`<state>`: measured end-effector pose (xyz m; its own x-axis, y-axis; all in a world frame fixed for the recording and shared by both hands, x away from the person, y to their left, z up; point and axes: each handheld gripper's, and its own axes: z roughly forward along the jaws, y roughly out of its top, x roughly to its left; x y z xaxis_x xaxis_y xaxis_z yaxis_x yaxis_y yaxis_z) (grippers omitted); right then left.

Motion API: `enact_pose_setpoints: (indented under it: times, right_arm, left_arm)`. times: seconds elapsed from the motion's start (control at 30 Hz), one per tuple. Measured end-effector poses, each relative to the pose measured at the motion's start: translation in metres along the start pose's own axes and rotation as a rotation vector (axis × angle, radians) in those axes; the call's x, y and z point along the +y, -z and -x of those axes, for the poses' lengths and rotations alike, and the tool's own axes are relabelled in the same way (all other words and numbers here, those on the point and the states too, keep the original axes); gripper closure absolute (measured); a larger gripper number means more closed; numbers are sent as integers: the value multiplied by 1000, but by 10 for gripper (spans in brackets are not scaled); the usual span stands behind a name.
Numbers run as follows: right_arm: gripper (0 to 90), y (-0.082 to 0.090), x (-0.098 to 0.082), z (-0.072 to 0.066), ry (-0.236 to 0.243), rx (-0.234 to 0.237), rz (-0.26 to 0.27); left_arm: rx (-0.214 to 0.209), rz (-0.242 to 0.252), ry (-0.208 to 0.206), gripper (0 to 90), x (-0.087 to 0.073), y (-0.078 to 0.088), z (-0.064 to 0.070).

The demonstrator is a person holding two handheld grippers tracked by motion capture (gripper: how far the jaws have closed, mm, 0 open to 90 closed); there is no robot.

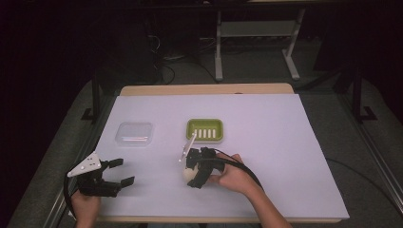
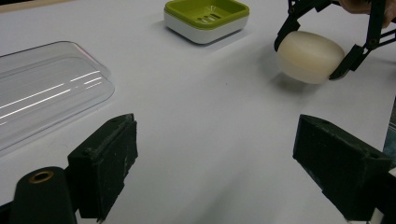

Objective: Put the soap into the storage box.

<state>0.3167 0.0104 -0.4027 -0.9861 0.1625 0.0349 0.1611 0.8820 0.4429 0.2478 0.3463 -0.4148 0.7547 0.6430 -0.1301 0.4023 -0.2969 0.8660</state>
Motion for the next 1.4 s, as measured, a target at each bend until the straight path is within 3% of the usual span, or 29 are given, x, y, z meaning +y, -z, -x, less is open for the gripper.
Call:
enact_pose_setpoints:
  times: [0.83,1.4]
  right_arm:
    - [236,40,11,29,-26,-10,68]
    - [236,66,16,53,-54,-49,90]
  left_arm:
    - [-8,8,1,132,0,-1,0]
    - [-6,11,4,132,0,0,0]
